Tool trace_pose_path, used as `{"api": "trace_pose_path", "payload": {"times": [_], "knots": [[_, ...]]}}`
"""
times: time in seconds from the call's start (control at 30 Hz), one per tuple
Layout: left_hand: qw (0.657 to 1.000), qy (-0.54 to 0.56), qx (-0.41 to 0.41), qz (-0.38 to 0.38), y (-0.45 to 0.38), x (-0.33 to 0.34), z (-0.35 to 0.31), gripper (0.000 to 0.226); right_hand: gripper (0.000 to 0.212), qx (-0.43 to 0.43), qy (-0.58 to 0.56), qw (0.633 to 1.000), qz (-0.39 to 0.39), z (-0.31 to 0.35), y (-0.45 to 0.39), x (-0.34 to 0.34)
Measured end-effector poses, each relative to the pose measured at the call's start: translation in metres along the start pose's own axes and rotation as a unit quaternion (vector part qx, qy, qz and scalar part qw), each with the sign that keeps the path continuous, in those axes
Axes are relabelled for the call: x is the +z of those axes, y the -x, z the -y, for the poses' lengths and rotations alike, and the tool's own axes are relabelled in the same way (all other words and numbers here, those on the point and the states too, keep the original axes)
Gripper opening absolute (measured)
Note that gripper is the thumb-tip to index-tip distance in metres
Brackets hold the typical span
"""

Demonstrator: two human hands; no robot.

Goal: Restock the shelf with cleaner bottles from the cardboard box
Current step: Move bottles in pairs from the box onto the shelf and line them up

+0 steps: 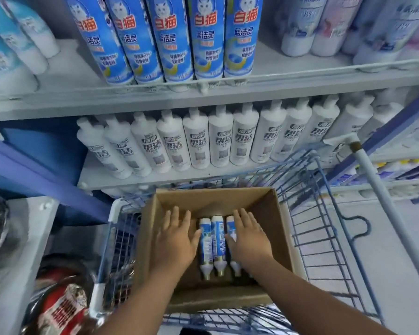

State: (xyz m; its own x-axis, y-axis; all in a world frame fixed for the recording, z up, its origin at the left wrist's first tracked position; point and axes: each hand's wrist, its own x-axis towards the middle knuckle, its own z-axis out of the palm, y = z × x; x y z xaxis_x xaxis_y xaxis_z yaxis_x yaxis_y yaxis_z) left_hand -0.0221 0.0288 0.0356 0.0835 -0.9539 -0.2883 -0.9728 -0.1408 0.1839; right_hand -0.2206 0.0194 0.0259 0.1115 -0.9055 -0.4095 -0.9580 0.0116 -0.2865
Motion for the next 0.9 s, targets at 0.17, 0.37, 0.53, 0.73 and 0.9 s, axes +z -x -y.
{"api": "trace_pose_path", "payload": {"times": [0.17,0.37,0.53,0.73,0.9], "knots": [[0.996,0.001,-0.004,0.084,-0.021,0.045,0.016,0.069,0.074,0.063,-0.007,0.997,0.052,0.003,-0.014,0.044],[0.986,0.002,-0.052,0.157,-0.044,0.102,0.023,0.068,0.075,0.130,-0.049,0.983,0.123,-0.005,-0.041,0.099],[0.977,0.009,-0.096,0.192,-0.064,0.161,0.029,0.069,0.073,0.144,-0.069,0.972,0.174,-0.015,-0.069,0.137],[0.961,0.066,-0.170,0.209,-0.083,0.219,0.037,0.058,0.067,0.172,-0.143,0.952,0.209,-0.022,-0.110,0.185],[0.919,0.214,-0.237,0.233,-0.088,0.267,0.033,0.046,0.058,0.226,-0.232,0.925,0.198,-0.033,-0.127,0.223]]}}
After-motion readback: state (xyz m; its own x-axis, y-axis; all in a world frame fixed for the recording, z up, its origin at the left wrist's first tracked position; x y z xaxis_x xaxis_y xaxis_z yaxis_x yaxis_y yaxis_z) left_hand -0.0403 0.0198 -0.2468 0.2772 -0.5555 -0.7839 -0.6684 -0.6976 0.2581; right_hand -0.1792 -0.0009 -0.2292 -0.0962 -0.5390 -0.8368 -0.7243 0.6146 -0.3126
